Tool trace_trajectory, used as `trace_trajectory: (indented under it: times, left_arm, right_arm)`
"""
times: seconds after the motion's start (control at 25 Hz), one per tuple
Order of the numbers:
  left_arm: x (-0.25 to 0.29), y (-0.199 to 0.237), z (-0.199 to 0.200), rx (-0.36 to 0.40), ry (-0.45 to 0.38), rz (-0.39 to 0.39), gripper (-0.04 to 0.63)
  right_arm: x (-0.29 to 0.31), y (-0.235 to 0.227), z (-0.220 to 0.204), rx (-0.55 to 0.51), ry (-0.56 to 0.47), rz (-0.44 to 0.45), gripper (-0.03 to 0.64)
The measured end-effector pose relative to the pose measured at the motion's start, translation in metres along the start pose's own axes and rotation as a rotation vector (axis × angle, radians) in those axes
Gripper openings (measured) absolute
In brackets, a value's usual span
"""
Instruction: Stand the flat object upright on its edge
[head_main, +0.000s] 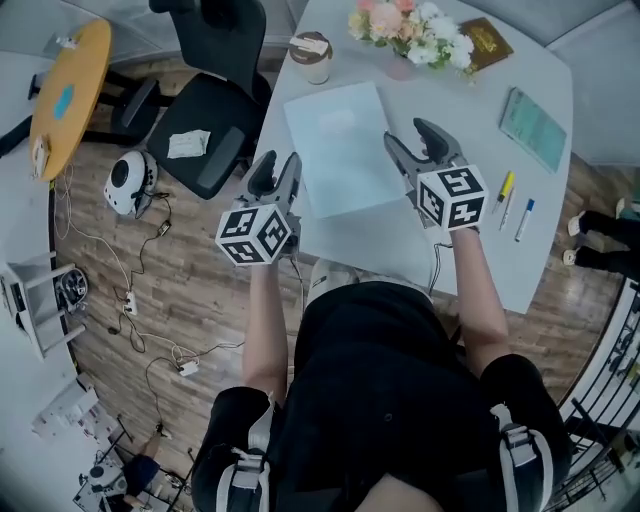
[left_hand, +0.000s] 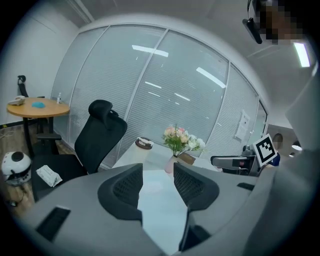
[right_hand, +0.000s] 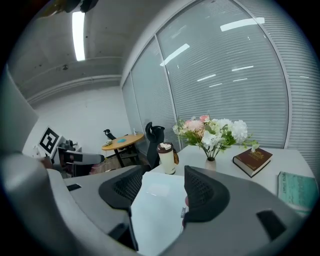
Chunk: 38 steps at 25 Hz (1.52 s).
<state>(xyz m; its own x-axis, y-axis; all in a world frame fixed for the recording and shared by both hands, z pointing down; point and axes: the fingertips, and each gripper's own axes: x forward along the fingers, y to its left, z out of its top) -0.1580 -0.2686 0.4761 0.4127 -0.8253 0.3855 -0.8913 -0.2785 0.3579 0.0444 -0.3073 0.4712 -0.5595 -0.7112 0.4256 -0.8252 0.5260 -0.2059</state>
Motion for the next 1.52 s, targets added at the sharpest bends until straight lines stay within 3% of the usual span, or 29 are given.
trace_trajectory:
  times: [0.52, 1.04, 1.52]
  left_arm:
    - [0.050, 0.056, -0.043, -0.134, 0.124, -0.002, 0.189]
    - [0.092, 0.089, -0.089, -0.244, 0.239, 0.004, 0.189]
    - [0.118, 0.108, -0.111, -0.322, 0.285, 0.010, 0.189]
  right_arm:
    - [0.063, -0.022, -0.050, 0.104, 0.148, 0.007, 0.265]
    - [0.113, -0.049, -0.091, 0.143, 0.256, 0.013, 0.264]
    - [0.143, -0.072, -0.120, 0.178, 0.342, 0.010, 0.264]
